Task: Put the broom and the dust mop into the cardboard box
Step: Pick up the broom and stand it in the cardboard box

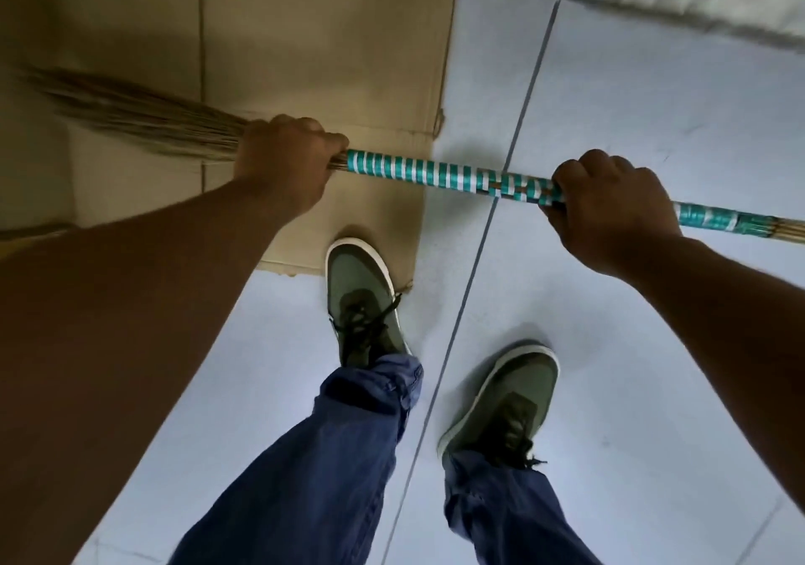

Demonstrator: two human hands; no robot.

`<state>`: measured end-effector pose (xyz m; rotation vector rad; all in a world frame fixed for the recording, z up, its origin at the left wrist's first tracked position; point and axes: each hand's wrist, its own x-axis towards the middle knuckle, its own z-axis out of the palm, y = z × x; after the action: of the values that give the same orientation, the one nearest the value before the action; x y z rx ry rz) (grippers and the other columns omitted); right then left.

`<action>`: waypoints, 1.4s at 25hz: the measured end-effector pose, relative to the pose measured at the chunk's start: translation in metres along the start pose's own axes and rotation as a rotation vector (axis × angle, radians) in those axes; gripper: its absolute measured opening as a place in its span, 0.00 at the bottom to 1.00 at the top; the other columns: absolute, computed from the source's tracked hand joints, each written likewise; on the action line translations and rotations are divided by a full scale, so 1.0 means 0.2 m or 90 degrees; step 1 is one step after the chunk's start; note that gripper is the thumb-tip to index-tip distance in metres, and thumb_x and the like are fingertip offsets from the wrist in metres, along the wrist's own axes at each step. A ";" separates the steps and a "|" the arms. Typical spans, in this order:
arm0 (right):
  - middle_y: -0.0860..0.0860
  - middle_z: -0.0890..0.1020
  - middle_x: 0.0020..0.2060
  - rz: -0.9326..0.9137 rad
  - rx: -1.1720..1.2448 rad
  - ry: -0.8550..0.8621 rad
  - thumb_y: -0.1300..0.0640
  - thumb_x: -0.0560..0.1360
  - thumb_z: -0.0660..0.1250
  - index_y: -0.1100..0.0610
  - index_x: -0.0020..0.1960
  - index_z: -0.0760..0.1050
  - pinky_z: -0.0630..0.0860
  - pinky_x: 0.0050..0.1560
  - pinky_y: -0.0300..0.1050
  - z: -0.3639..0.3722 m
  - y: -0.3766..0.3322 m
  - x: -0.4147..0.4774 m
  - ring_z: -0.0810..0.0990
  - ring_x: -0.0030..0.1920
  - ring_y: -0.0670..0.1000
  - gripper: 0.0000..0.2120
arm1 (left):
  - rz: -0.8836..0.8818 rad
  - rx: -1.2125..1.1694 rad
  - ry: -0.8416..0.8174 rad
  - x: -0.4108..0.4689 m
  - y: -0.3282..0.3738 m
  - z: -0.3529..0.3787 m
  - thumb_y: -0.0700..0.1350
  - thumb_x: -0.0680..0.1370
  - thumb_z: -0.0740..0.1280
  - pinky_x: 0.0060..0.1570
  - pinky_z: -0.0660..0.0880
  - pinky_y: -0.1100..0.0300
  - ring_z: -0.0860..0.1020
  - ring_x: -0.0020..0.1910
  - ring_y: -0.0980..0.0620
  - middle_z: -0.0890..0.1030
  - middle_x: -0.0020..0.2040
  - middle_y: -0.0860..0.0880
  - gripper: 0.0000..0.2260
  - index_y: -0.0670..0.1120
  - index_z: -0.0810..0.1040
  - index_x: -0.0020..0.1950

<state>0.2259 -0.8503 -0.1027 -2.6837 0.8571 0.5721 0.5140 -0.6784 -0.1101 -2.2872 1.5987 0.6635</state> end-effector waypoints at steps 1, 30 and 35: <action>0.62 0.76 0.43 0.004 -0.003 -0.004 0.50 0.76 0.63 0.62 0.52 0.73 0.65 0.37 0.51 0.11 0.02 0.04 0.74 0.41 0.64 0.15 | 0.007 0.016 -0.001 0.05 0.00 0.09 0.45 0.76 0.67 0.48 0.74 0.45 0.76 0.50 0.35 0.80 0.52 0.39 0.15 0.47 0.77 0.62; 0.57 0.54 0.77 -0.060 -0.006 0.078 0.45 0.80 0.51 0.60 0.76 0.51 0.47 0.75 0.58 -1.53 -0.48 -0.57 0.47 0.77 0.58 0.30 | -0.118 -0.024 0.184 -1.03 0.18 -1.44 0.54 0.80 0.51 0.74 0.47 0.47 0.51 0.77 0.39 0.53 0.78 0.37 0.31 0.37 0.50 0.77; 0.57 0.53 0.78 -0.126 -0.036 0.136 0.45 0.80 0.50 0.59 0.77 0.50 0.46 0.75 0.57 -2.04 -0.65 -0.96 0.46 0.77 0.57 0.30 | -0.225 -0.050 0.259 -1.61 0.35 -1.88 0.53 0.81 0.52 0.75 0.47 0.47 0.49 0.78 0.40 0.50 0.79 0.37 0.31 0.37 0.48 0.77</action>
<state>0.2767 -0.8000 0.3616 -2.8752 0.6218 0.2729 0.4371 -0.6178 0.3813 -2.8010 1.2725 0.1838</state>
